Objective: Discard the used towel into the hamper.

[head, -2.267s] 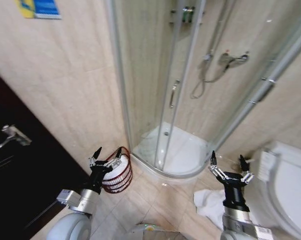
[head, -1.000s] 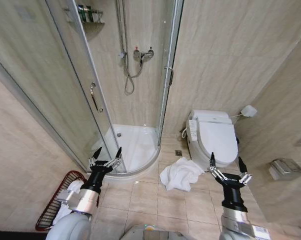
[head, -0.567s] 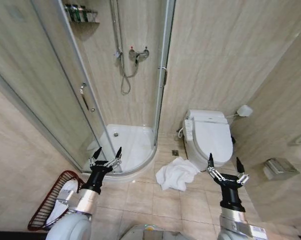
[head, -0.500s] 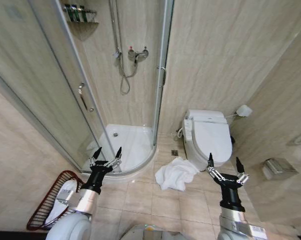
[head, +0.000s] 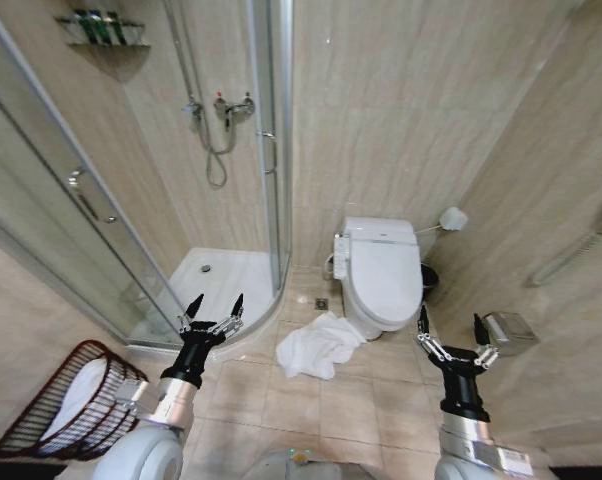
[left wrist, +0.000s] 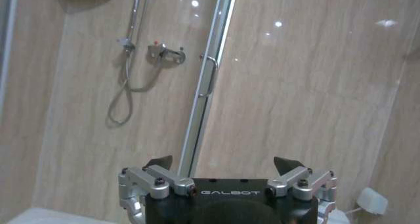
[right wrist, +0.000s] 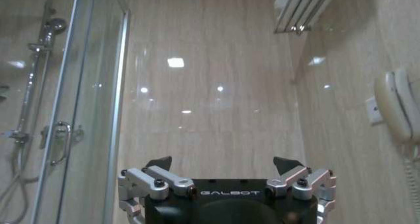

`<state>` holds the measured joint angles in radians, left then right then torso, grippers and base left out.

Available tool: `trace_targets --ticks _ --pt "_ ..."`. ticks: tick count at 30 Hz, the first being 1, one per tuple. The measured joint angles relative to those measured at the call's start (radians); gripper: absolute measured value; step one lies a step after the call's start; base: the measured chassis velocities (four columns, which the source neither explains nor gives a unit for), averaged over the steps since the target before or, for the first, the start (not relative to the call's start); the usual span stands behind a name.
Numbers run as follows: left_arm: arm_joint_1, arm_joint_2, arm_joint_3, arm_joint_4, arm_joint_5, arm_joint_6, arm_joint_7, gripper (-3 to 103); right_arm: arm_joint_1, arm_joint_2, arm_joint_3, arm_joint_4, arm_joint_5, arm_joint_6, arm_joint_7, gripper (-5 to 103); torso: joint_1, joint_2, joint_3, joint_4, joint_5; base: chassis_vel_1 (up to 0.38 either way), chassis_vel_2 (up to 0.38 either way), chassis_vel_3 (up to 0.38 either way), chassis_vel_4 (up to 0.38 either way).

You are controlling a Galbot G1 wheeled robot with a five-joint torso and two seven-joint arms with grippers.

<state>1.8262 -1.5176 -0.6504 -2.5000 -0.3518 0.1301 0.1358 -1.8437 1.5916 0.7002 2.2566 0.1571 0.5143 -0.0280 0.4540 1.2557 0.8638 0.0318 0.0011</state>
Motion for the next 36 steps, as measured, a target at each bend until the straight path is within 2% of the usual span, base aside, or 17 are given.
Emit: trace_targets --ticks 4,5,10,30,36 --pt "0.000 0.000 0.000 0.000 0.000 0.000 0.000 100 -0.004 0.000 0.003 -0.007 -0.001 0.000 0.001 100 -0.001 0.000 0.000 0.0001 -0.0021 0.031 -0.037 0.066 0.008" --pt "0.000 0.000 0.000 0.000 0.000 0.000 0.000 100 -0.005 0.000 0.003 -0.009 -0.001 0.000 0.002 100 -0.001 0.000 0.000 -0.0001 -0.0009 0.082 0.055 -0.082 0.016" --pt "0.000 0.001 -0.001 0.000 0.000 0.000 0.000 100 -0.010 0.001 0.002 -0.011 0.001 -0.006 0.006 100 -0.001 0.000 0.000 -0.0009 -0.0015 0.068 0.057 -0.080 -0.031" --pt "0.000 0.000 -0.001 0.000 0.000 0.000 0.000 100 0.003 -0.006 0.010 -0.035 0.035 -0.003 0.014 100 0.000 0.000 0.000 0.0000 -0.0013 0.046 0.064 0.054 0.055" --pt "0.000 0.001 0.000 0.000 0.000 0.000 0.000 100 0.003 -0.009 0.015 -0.040 0.035 -0.005 0.018 100 0.000 0.000 0.000 -0.0005 -0.0012 0.036 0.026 0.021 0.024"
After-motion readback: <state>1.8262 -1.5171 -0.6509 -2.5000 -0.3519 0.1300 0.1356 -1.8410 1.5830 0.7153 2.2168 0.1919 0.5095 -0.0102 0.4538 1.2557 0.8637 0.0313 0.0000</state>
